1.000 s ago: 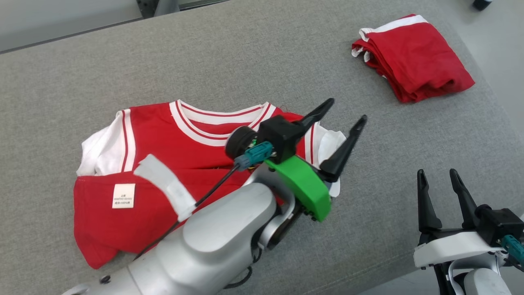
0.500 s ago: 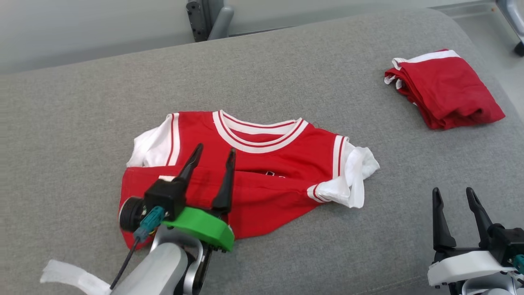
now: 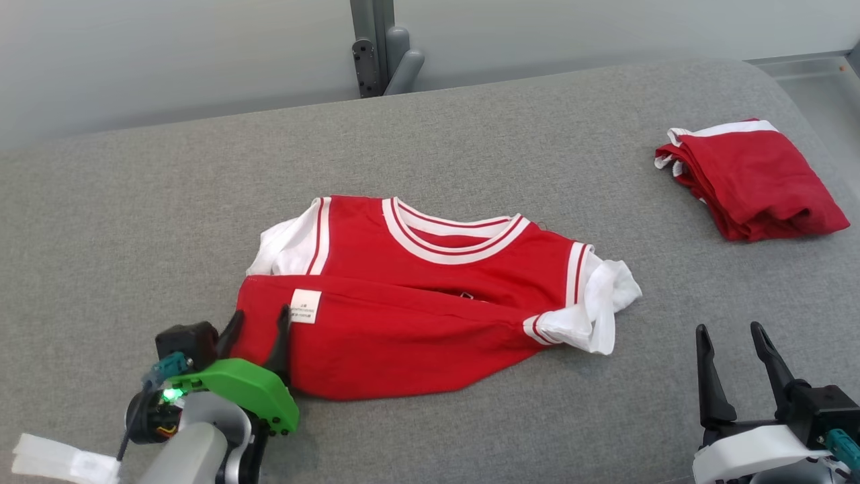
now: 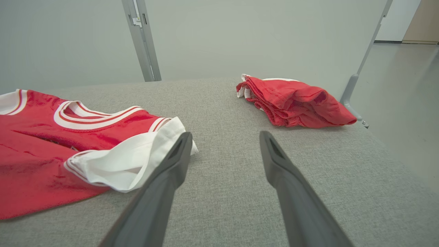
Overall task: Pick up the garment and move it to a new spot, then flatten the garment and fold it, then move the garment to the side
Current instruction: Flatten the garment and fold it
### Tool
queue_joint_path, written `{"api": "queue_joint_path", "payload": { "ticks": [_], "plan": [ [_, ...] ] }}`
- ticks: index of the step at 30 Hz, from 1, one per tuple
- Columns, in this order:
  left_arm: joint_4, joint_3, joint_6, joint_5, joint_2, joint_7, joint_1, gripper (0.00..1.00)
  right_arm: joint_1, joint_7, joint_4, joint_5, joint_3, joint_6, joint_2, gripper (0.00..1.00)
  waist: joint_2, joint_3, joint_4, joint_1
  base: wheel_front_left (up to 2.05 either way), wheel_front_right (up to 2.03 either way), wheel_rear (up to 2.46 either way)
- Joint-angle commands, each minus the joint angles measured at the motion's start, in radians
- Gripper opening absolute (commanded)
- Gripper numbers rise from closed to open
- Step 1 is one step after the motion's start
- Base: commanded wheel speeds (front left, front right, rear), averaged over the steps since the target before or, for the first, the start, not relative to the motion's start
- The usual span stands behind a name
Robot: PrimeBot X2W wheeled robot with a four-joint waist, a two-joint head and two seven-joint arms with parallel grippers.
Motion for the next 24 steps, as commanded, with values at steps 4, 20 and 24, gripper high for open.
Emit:
{"api": "queue_joint_path", "payload": {
  "ticks": [4,20,24],
  "plan": [
    [0.069,0.020,-0.043,-0.047,0.029,0.070,-0.066,1.00,0.013,-0.003,0.003,-0.004,0.005,-0.001,-0.003,1.00,0.0055,0.004,-0.017,0.0000,0.00,0.00,0.00],
    [0.133,0.015,-0.131,-0.103,0.054,0.167,-0.114,0.34,0.016,-0.003,0.020,0.029,0.008,-0.001,-0.003,1.00,0.0055,0.027,-0.034,0.0000,0.00,0.00,0.00],
    [0.120,0.007,-0.136,-0.095,0.062,0.175,-0.111,0.00,0.007,-0.003,0.024,0.034,-0.003,-0.001,-0.003,1.00,0.0055,0.031,-0.025,0.0000,0.00,0.00,0.00]
  ]
}}
